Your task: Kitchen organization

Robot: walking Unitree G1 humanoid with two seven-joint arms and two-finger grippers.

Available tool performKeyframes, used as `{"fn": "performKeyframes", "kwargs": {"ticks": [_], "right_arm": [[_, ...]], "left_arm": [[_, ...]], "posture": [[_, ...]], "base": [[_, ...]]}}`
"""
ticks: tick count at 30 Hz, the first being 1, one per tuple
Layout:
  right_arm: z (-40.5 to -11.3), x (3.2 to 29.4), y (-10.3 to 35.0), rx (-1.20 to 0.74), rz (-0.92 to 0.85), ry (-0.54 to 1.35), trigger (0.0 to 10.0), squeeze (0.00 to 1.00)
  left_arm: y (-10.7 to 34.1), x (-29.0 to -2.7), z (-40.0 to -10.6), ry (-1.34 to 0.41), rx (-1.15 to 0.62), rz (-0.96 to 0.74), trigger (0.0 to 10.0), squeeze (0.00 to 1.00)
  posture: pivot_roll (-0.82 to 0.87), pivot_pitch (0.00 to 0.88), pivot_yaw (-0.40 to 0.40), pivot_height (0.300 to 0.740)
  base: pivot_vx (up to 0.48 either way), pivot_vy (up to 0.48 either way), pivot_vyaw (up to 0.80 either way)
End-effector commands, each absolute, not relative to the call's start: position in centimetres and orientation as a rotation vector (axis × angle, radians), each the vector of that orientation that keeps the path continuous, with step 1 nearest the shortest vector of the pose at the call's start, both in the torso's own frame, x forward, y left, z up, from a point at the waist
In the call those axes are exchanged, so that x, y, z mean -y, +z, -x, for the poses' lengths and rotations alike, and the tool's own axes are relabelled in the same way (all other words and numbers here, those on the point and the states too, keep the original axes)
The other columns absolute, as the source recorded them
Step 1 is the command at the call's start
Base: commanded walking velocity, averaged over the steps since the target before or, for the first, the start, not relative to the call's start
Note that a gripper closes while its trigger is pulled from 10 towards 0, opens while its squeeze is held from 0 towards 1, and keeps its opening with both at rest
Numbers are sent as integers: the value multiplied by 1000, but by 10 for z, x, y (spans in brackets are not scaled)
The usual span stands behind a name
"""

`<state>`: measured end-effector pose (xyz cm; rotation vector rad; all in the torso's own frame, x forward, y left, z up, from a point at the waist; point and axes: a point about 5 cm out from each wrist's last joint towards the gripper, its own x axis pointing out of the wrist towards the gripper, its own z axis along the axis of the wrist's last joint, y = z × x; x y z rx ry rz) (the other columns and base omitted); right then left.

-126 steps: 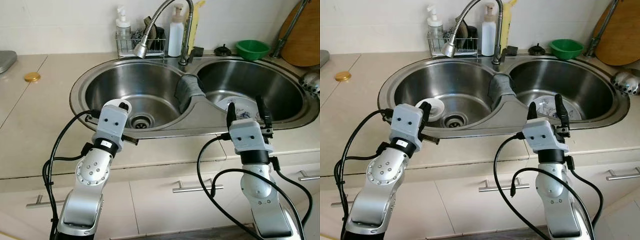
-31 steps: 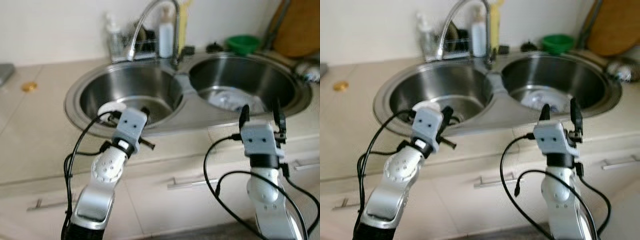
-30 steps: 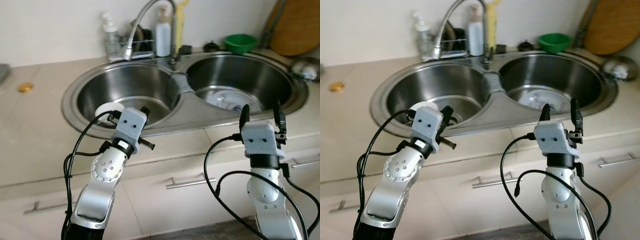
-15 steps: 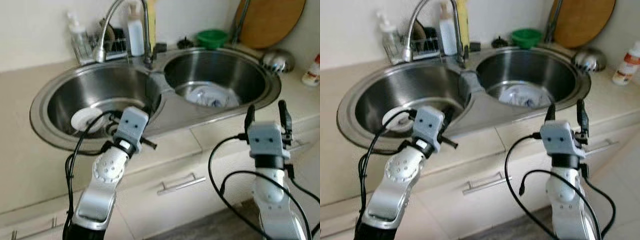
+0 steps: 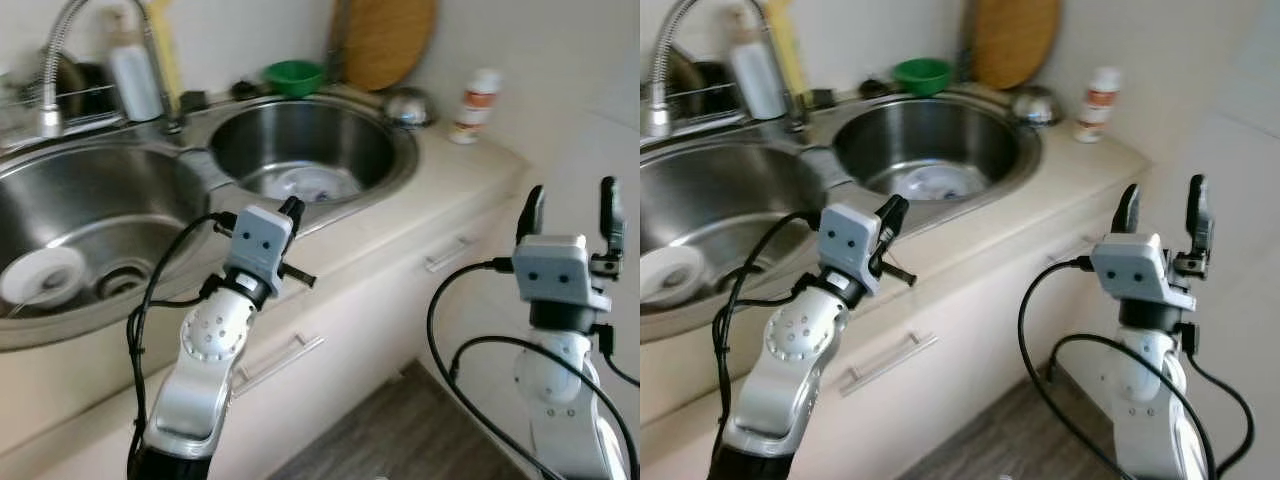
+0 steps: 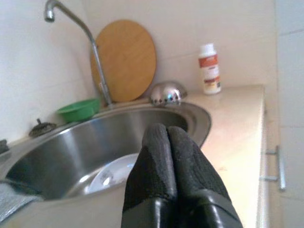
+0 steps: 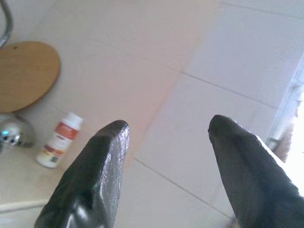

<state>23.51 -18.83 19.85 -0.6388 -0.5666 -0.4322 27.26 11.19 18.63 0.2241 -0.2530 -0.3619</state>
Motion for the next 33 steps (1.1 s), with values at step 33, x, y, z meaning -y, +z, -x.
{"fn": "performKeyframes", "kwargs": {"ticks": [33], "right_arm": [[-232,202,196,505,587,-496,10000,0]], "left_arm": [[186,-109,-275,-378,249,-222,10000,0]], "posture": [[44,0,13,740]], "base": [[0,-52,-630]]}}
